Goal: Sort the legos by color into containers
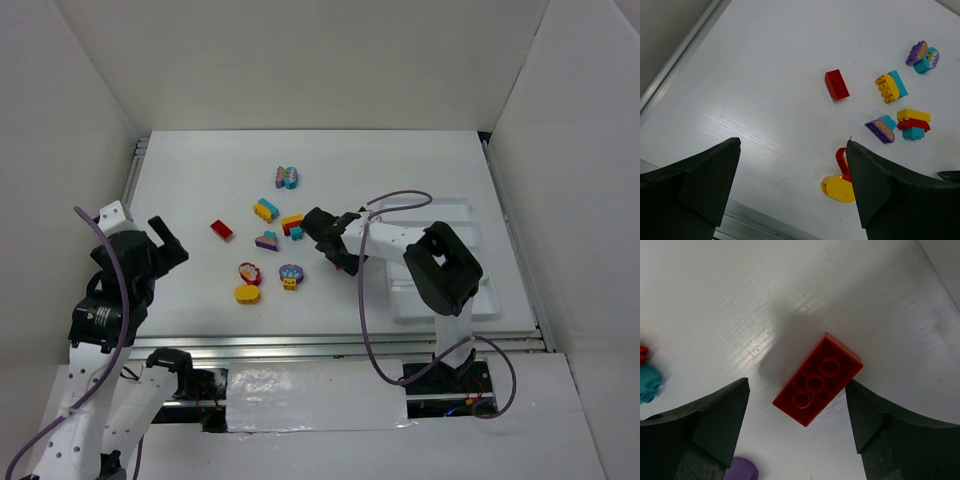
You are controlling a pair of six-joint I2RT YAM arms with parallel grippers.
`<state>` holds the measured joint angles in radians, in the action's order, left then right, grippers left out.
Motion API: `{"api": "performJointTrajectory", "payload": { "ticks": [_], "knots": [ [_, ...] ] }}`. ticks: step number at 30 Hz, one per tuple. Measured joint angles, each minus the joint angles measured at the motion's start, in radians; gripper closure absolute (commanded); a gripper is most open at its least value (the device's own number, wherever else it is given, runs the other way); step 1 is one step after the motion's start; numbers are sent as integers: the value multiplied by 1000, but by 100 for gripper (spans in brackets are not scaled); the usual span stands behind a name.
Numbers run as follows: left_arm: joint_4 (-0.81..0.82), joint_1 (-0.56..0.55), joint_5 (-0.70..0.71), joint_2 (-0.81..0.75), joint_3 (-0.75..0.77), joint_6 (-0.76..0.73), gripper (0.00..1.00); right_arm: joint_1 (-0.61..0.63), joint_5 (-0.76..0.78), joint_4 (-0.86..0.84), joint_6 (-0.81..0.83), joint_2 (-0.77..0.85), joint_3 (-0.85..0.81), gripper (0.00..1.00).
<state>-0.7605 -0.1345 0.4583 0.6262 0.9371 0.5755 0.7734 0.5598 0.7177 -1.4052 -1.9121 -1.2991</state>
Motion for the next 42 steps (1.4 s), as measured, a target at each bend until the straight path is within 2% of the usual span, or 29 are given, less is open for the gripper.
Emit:
{"api": "performJointTrajectory", "payload": {
  "ticks": [4, 5, 7, 8, 9, 10, 19, 24, 29, 33, 36, 38, 39, 40, 41, 42],
  "knots": [
    [6, 0, -5, 0, 0, 0, 1, -6, -10, -19, -1, -14, 24, 31],
    [6, 0, -6, 0, 0, 0, 1, -8, -13, -21, 2, -14, 26, 43],
    [6, 0, -9, 0, 0, 0, 0, -15, -18, -23, 16, -14, 31, 58],
    [6, 0, -10, 0, 0, 0, 1, -19, -19, -24, 23, -14, 32, 84],
    [6, 0, -11, 0, 0, 0, 1, -23, -18, -33, 31, -14, 34, 95],
    [6, 0, -11, 0, 0, 0, 1, -24, -19, -48, 36, -11, 34, 100],
    [6, 0, -10, 0, 0, 0, 1, -57, -24, -75, 181, 36, -24, 100],
    [6, 0, -11, 0, 0, 0, 0, -223, -8, -80, 210, 139, -61, 100],
    [8, 0, -18, 0, 0, -5, 0, -425, 6, -74, 195, 138, -68, 100],
    [18, 0, -31, 0, 0, -23, 1, -512, -3, -79, 195, 123, -65, 99],
    [23, 0, -43, 0, 0, -26, 0, -551, -19, -88, 200, 107, -65, 94],
    [23, 0, -48, 0, 0, -27, 0, -570, -28, -90, 210, 89, -65, 88],
    [24, 0, -51, 0, 0, -27, 1, -577, -33, -90, 214, 78, -65, 78],
    [26, 0, -53, 0, 0, -28, 0, -581, -38, -90, 219, 70, -65, 72],
    [27, 0, -56, 0, -1, -28, 0, -584, -43, -91, 225, 63, -65, 49],
    [29, 0, -57, 0, -1, -29, 0, -585, -46, -94, 229, 59, -65, 40]
  ]
}}
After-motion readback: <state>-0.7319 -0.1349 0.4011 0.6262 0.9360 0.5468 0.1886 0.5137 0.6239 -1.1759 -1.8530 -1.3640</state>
